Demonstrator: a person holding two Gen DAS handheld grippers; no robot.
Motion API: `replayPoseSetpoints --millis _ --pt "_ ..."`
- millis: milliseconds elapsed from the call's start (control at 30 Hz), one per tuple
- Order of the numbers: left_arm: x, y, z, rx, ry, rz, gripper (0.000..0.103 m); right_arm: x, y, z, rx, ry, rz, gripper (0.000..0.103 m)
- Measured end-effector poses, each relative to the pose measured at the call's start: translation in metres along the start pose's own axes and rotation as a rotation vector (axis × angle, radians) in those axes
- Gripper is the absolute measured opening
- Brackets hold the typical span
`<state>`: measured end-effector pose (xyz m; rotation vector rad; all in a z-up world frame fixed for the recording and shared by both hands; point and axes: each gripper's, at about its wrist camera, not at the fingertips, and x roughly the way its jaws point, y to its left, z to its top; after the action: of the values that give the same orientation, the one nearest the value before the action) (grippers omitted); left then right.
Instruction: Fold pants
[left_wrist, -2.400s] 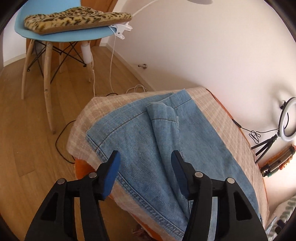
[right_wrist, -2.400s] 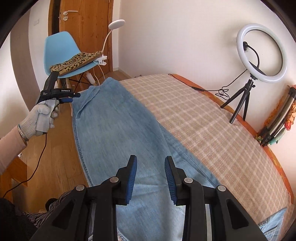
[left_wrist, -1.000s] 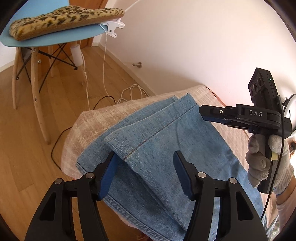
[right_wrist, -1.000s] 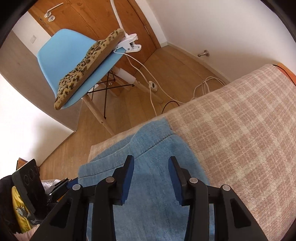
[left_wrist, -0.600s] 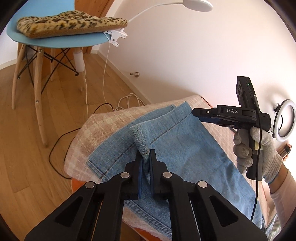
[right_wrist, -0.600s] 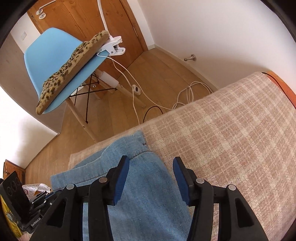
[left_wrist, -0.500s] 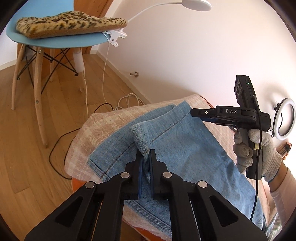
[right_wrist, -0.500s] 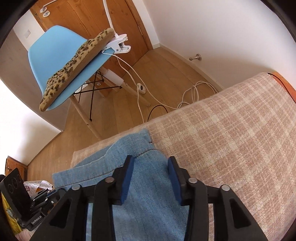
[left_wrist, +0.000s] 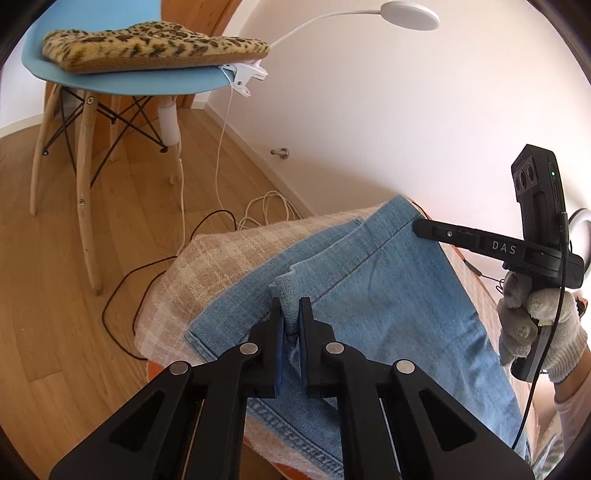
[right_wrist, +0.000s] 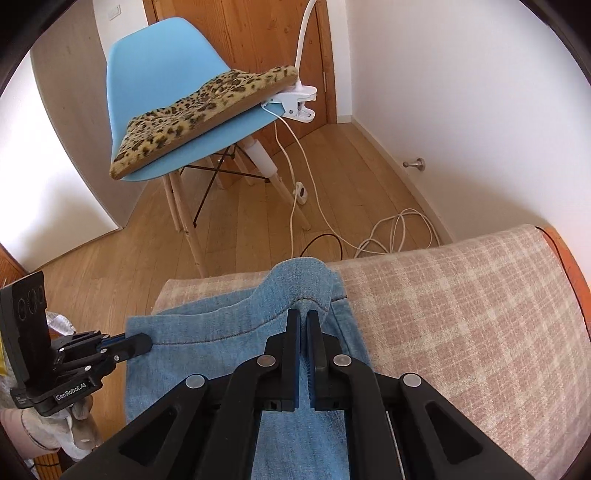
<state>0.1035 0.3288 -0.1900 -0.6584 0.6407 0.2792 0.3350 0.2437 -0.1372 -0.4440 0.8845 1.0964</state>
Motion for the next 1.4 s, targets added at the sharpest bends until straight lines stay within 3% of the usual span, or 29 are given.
replayPoseSetpoints --millis 167,267,333,433,467,667,767,833,967,1067,1167,1300,1400 --pt "-0.021 0.003 0.003 -0.017 -0.071 -0.005 0.005 0.015 0.011 0.010 -0.076 0.002 -0.061 0.000" --pt "-0.003 0.008 0.006 -0.025 -0.030 0.028 0.005 0.038 0.009 0.011 -0.067 0.056 -0.151 0.008" --pt "0.008 0.012 0.003 -0.021 0.003 0.052 0.005 0.037 -0.004 0.010 0.005 0.030 -0.141 0.014" --pt "0.006 0.008 0.001 0.023 -0.009 0.071 0.005 0.027 -0.025 0.005 0.105 0.016 -0.054 0.022" --pt "0.005 0.007 0.001 0.037 -0.009 0.077 0.005 0.024 -0.030 0.002 0.117 0.021 -0.061 0.022" --pt "0.007 0.005 0.002 0.060 0.004 0.098 0.006 0.001 -0.056 -0.023 0.200 0.028 -0.080 0.025" --pt "0.006 0.004 0.004 0.090 0.027 0.122 0.017 -0.025 -0.063 -0.041 0.252 -0.009 -0.066 0.028" --pt "0.001 0.010 0.007 0.066 0.023 0.150 0.032 -0.047 -0.066 -0.055 0.282 -0.031 -0.089 0.034" --pt "-0.016 0.014 0.013 0.057 -0.002 0.177 0.032 -0.099 -0.063 -0.089 0.316 -0.079 -0.140 0.037" --pt "-0.031 0.005 0.016 0.058 -0.005 0.113 0.033 -0.145 -0.063 -0.122 0.368 -0.126 -0.168 0.040" --pt "-0.039 -0.015 0.016 0.076 0.023 0.032 0.043 -0.186 -0.062 -0.155 0.415 -0.156 -0.223 0.042" --pt "-0.049 -0.056 0.011 0.116 0.045 -0.071 0.043 -0.242 -0.060 -0.198 0.481 -0.205 -0.296 0.044" --pt "-0.054 -0.091 0.003 0.144 0.075 -0.163 0.052 -0.283 -0.053 -0.236 0.519 -0.235 -0.345 0.047"
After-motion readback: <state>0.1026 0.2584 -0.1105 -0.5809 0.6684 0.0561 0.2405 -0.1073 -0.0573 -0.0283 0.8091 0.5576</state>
